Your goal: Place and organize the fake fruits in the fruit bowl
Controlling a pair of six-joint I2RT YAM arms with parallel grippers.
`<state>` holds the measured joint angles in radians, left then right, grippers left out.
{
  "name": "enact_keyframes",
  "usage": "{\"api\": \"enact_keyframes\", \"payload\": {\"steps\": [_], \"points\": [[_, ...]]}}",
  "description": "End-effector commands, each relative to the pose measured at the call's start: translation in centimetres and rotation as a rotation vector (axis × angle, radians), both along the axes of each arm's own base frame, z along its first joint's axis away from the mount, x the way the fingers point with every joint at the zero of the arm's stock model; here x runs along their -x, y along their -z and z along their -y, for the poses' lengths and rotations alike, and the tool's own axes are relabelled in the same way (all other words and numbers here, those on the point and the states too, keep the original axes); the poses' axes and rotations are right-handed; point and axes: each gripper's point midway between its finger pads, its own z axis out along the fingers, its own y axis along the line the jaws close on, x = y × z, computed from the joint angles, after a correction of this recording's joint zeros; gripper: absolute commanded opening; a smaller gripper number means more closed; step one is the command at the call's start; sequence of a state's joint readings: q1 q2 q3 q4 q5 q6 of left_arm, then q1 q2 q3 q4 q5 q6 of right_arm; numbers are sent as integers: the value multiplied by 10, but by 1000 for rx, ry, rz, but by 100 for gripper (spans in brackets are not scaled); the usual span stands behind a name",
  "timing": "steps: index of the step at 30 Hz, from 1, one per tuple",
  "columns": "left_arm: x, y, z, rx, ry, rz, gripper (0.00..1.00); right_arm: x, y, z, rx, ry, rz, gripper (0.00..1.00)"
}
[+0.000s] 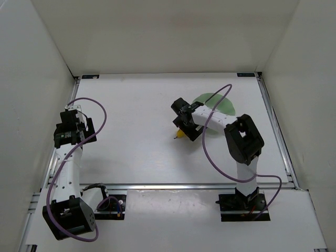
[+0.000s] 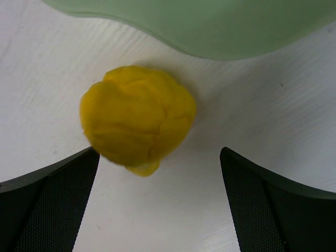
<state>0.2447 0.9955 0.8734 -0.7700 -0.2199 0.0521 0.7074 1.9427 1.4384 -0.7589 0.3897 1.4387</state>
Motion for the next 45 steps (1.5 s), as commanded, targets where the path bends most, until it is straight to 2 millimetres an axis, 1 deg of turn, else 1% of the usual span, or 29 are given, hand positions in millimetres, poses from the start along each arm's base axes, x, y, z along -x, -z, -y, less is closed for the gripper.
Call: {"api": "enact_keyframes", "payload": {"steps": [1, 2, 5, 6, 7, 9, 10, 12, 15, 16, 17, 18, 19, 21, 22, 24, 25, 28, 29, 31, 32, 33, 34, 37, 40, 41, 43, 44, 45], "points": [[-2, -5, 1, -8, 8, 28, 100, -8, 6, 3, 6, 46, -7, 100], [-2, -5, 1, -8, 8, 28, 100, -13, 8, 5, 6, 55, -7, 99], [-2, -5, 1, -8, 8, 28, 100, -18, 7, 3, 19, 28, 3, 70], [-2, -5, 1, -8, 8, 28, 100, -18, 3, -2, 18, 3, 10, 48], [-2, -5, 1, -8, 8, 28, 100, -17, 3, -2, 22, -5, 10, 35], [-2, -5, 1, -8, 8, 28, 100, -17, -5, -13, 33, -74, 32, 19], [-2, -5, 1, -8, 8, 28, 100, -14, -4, -15, 26, -99, 18, 17], [-2, -6, -1, -14, 1, 27, 100, -2, -17, -34, -12, -202, 13, 13], [-2, -3, -1, -12, 1, 18, 100, 4, -53, -63, -70, -375, 60, 7], [-2, -3, -1, -12, 1, 18, 100, 0, -79, -71, -84, -410, 117, 7], [-2, -3, -1, -12, 1, 18, 100, -3, -92, -70, -79, -427, 153, 7], [-2, -3, -1, -12, 1, 18, 100, -7, -101, -67, -57, -445, 187, 7], [-2, -3, -1, -12, 1, 18, 100, -18, -118, -52, -23, -411, 247, 7], [0, 0, 0, -10, 1, 9, 100, -30, -127, -30, 2, -366, 273, 7], [0, 0, 0, -10, 1, 9, 100, -41, -130, -6, 8, -309, 277, 7], [0, 0, 0, -10, 1, 9, 100, -54, -130, 19, 44, -279, 278, 7], [-1, 0, 1, -3, 8, 10, 100, -66, -130, 41, 63, -242, 275, 7], [-1, 0, 1, -3, 8, 10, 100, -82, -113, 65, 98, -283, 225, 14], [-1, 0, 1, -3, 8, 10, 100, -84, -114, 63, 80, -305, 214, 27], [-1, 0, 1, -3, 8, 10, 100, -87, -105, 80, 113, -281, 178, 54], [-1, 0, 1, -3, 8, 10, 100, -87, -100, 88, 133, -266, 167, 82], [-1, 0, 1, -3, 8, 10, 100, -90, -104, 96, 150, -235, 182, 95], [-1, 0, 1, -3, 8, 10, 100, -89, -107, 104, 162, -218, 187, 100], [-1, 0, 1, -8, 14, 7, 100, -95, -136, 116, 212, -202, 276, 100], [-1, 1, 2, -2, 20, 9, 100, -95, -185, 122, 264, -197, 406, 100], [-1, 1, 2, -2, 20, 9, 100, -90, -203, 126, 267, -212, 443, 100], [-1, 1, 2, -2, 20, 9, 100, -85, -219, 133, 261, -243, 468, 100], [-1, 1, 2, -2, 20, 9, 100, -78, -233, 147, 261, -253, 483, 100], [-1, 1, 2, -2, 20, 9, 100, -69, -230, 155, 253, -264, 454, 100]]}}
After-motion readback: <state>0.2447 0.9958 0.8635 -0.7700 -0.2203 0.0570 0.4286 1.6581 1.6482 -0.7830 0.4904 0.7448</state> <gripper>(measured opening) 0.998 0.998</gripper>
